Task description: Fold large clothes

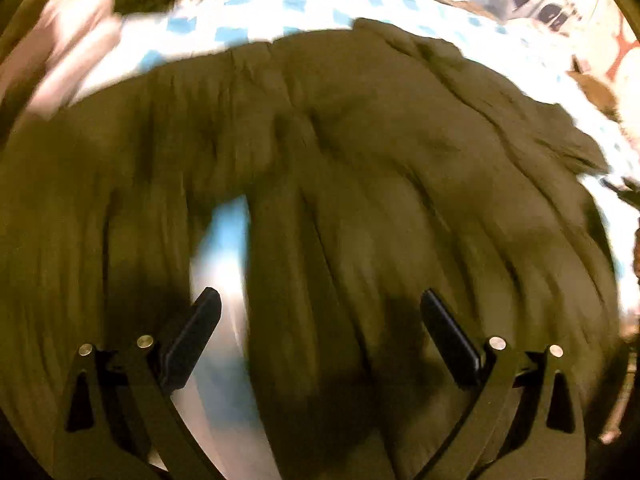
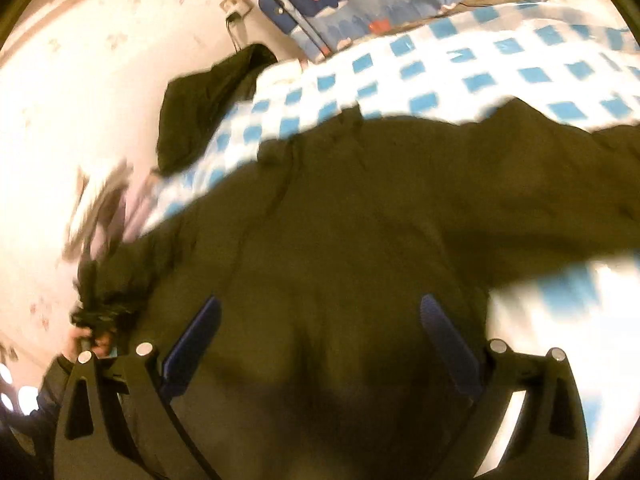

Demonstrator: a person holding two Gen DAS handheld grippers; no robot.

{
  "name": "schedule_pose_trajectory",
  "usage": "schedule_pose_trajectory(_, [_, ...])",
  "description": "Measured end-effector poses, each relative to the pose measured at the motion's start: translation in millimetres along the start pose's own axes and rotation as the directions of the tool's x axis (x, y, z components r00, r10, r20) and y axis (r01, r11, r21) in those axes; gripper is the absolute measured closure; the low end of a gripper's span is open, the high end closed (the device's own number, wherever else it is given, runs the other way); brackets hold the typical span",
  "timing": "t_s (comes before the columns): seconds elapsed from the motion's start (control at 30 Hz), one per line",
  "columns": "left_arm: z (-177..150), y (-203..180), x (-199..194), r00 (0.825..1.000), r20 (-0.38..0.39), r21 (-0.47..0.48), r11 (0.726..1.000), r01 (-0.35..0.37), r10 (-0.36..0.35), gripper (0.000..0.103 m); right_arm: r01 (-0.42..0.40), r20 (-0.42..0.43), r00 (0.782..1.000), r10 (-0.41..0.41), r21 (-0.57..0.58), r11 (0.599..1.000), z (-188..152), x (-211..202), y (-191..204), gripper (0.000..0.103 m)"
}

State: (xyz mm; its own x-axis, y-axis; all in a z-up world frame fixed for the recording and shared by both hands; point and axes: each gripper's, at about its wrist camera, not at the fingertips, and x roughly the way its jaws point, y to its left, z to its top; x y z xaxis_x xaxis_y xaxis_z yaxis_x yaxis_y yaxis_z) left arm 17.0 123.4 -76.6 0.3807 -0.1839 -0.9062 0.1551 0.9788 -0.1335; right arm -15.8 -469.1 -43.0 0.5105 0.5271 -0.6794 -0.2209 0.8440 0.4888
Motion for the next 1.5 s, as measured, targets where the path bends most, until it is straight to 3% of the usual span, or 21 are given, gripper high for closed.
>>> schedule_pose_trajectory(0.07, [-34, 1, -4, 0.996, -0.035, -0.028, 0.996, 0.080, -0.081, 0.007, 0.061, -0.049, 0.997, -0.061, -0.008, 0.998, -29, -15, -2, 0.007])
schedule_pose_trajectory(0.1, [-57, -8, -6, 0.995, -0.050, -0.019, 0.996, 0.087, -0.088, 0.007, 0.043, -0.077, 0.996, -0.045, -0.025, 0.999, -46, -21, -1, 0.007])
schedule_pose_trajectory(0.17, [-76, -17, 8, 0.993, -0.119, 0.049, 0.999, 0.004, 0.001, 0.006, 0.005, -0.143, 0.990, -0.016, -0.074, 0.997, -72, -20, 7, 0.007])
schedule_pose_trajectory(0.2, [-80, -19, 19, 0.983, -0.168, 0.088, 0.995, -0.057, 0.071, 0.006, 0.101, -0.199, 0.971, -0.130, -0.148, 0.984, -86, -10, 14, 0.007])
schedule_pose_trajectory(0.23, [-82, -18, 26, 0.973, -0.205, 0.104, 0.991, -0.081, 0.101, 0.006, 0.224, -0.246, 0.926, -0.287, -0.253, 0.941, -100, 4, 19, 0.007])
schedule_pose_trajectory(0.27, [-80, -17, 31, 0.967, -0.235, 0.101, 0.992, -0.080, 0.102, 0.006, 0.287, -0.253, 0.889, -0.382, -0.344, 0.894, -110, 14, 24, 0.007])
schedule_pose_trajectory(0.3, [-75, -17, 32, 0.959, -0.252, 0.101, 0.989, -0.106, 0.128, 0.006, 0.309, -0.228, 0.884, -0.409, -0.371, 0.876, -113, 12, 29, 0.007])
schedule_pose_trajectory(0.33, [-67, -21, 26, 0.949, -0.245, 0.110, 0.978, -0.178, 0.201, 0.007, 0.313, -0.221, 0.892, -0.395, -0.330, 0.891, -109, 6, 27, 0.007])
schedule_pose_trajectory(0.4, [-52, -38, 7, 0.955, -0.154, 0.147, 0.961, -0.233, 0.255, 0.007, 0.191, -0.130, 0.969, -0.212, -0.156, 0.969, -93, -31, 15, 0.007])
schedule_pose_trajectory(0.43, [-46, -48, -7, 0.962, -0.094, 0.165, 0.957, -0.238, 0.256, 0.007, 0.118, -0.083, 0.989, -0.124, -0.073, 0.990, -87, -47, 4, 0.007])
schedule_pose_trajectory(0.5, [-30, -75, -33, 0.978, 0.037, 0.180, 0.962, -0.207, 0.204, 0.007, 0.001, 0.070, 0.997, -0.010, 0.130, 0.992, -69, -87, -39, 0.007])
schedule_pose_trajectory(0.57, [-10, -100, -37, 0.985, 0.127, 0.161, 0.977, -0.137, 0.117, 0.007, -0.067, 0.197, 0.980, 0.015, 0.259, 0.964, -51, -117, -81, 0.007])
schedule_pose_trajectory(0.67, [10, -129, -35, 0.975, 0.219, 0.134, 0.991, 0.003, -0.032, 0.007, -0.129, 0.342, 0.939, -0.032, 0.440, 0.889, -19, -159, -167, 0.007])
schedule_pose_trajectory(0.8, [36, -170, 3, 0.952, 0.281, 0.102, 0.990, 0.097, -0.122, 0.007, -0.145, 0.410, 0.903, -0.129, 0.573, 0.807, 16, -183, -252, 0.007])
schedule_pose_trajectory(0.9, [62, -201, 48, 0.943, 0.288, 0.056, 0.986, 0.159, -0.168, 0.007, -0.149, 0.418, 0.888, -0.194, 0.659, 0.737, 32, -185, -305, 0.007])
schedule_pose_trajectory(0.97, [65, -214, 64, 0.942, 0.281, 0.033, 0.982, 0.184, -0.186, 0.007, -0.118, 0.397, 0.886, -0.238, 0.692, 0.712, 43, -178, -329, 0.007])
schedule_pose_trajectory(1.13, [67, -215, 88, 0.932, 0.267, 0.007, 0.968, 0.253, -0.245, 0.007, -0.004, 0.302, 0.881, -0.364, 0.775, 0.632, 57, -163, -383, 0.007])
schedule_pose_trajectory(1.2, [64, -208, 97, 0.933, 0.248, -0.026, 0.961, 0.274, -0.259, 0.007, -0.012, 0.316, 0.872, -0.373, 0.776, 0.631, 57, -162, -386, 0.007])
schedule_pose_trajectory(1.33, [64, -202, 97, 0.927, 0.250, -0.066, 0.950, 0.306, -0.281, 0.007, -0.031, 0.367, 0.854, -0.368, 0.742, 0.669, 64, -164, -389, 0.006])
schedule_pose_trajectory(1.43, [62, -205, 93, 0.925, 0.257, -0.055, 0.952, 0.302, -0.279, 0.007, 0.030, 0.302, 0.868, -0.395, 0.761, 0.648, 65, -155, -393, 0.006])
schedule_pose_trajectory(1.5, [62, -207, 92, 0.925, 0.255, -0.050, 0.952, 0.303, -0.281, 0.007, 0.075, 0.275, 0.870, -0.409, 0.746, 0.662, 68, -150, -390, 0.006])
